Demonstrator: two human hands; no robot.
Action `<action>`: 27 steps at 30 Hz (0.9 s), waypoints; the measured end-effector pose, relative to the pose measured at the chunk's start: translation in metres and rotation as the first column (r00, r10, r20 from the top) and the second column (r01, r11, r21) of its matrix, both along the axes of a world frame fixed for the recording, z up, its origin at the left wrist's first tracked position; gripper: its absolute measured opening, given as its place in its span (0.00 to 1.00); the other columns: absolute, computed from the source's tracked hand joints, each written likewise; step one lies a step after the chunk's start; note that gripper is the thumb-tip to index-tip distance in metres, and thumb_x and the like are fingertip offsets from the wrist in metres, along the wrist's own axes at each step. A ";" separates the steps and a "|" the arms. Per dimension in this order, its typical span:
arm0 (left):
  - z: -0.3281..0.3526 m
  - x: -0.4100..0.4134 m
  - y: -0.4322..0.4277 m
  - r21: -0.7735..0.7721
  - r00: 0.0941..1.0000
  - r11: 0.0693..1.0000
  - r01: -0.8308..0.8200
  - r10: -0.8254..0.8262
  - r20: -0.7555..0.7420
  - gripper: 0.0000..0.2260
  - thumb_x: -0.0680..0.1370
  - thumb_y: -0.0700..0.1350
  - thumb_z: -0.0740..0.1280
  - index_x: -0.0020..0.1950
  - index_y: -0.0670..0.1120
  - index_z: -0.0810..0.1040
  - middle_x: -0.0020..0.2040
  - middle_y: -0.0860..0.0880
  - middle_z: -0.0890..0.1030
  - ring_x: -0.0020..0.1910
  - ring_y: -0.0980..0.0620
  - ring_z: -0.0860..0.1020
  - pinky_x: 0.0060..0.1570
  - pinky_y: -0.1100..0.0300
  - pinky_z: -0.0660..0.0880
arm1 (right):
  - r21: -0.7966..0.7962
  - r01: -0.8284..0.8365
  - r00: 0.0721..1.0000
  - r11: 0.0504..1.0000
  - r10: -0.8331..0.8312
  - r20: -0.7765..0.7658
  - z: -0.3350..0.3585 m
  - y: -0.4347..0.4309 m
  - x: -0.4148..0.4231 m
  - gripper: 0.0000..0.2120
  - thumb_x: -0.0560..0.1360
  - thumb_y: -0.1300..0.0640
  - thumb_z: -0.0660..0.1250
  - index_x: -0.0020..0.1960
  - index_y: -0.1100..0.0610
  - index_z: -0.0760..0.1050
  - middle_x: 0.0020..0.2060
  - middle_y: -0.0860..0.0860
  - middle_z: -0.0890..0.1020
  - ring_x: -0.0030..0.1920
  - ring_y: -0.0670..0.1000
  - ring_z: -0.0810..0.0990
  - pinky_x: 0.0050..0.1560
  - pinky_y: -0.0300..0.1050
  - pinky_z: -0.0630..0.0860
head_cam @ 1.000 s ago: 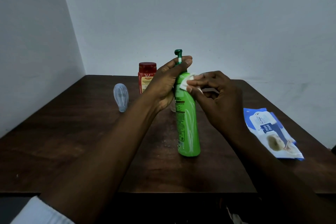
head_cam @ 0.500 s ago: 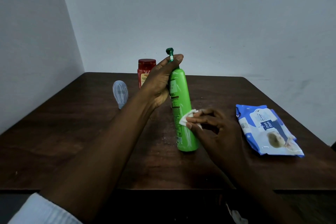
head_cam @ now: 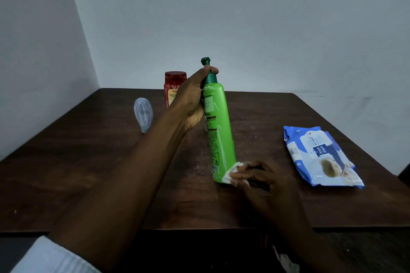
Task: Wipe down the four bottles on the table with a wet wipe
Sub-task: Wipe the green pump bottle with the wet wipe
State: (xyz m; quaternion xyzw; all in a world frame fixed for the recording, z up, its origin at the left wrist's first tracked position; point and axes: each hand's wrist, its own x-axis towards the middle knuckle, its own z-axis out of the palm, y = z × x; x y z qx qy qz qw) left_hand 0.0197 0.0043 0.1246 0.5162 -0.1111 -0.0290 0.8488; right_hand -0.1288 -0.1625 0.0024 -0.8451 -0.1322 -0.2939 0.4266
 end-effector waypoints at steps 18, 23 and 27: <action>0.013 -0.001 0.016 0.226 0.996 0.970 0.089 -0.083 -0.033 0.07 0.76 0.54 0.72 0.49 0.56 0.87 0.49 0.57 0.87 0.50 0.54 0.82 0.53 0.48 0.80 | 0.085 -0.055 0.987 0.995 0.042 0.154 0.075 0.012 0.052 0.08 0.71 0.60 0.78 0.50 0.57 0.86 0.50 0.53 0.81 0.52 0.48 0.82 0.49 0.46 0.82; 0.016 -0.006 0.016 0.285 0.998 0.957 0.049 -0.054 0.009 0.09 0.75 0.55 0.72 0.53 0.56 0.87 0.51 0.57 0.87 0.51 0.54 0.82 0.55 0.46 0.78 | 0.064 -0.022 0.979 0.998 0.008 0.205 0.098 0.017 0.065 0.08 0.71 0.60 0.78 0.50 0.57 0.86 0.48 0.53 0.81 0.49 0.46 0.82 0.47 0.43 0.82; 0.018 -0.011 0.013 0.348 0.997 0.937 0.014 -0.040 0.067 0.10 0.76 0.57 0.71 0.55 0.58 0.86 0.52 0.58 0.86 0.53 0.54 0.82 0.50 0.51 0.78 | 0.048 0.004 0.971 0.999 -0.015 0.237 0.118 0.020 0.073 0.08 0.71 0.59 0.78 0.49 0.58 0.86 0.48 0.54 0.81 0.46 0.46 0.83 0.45 0.36 0.80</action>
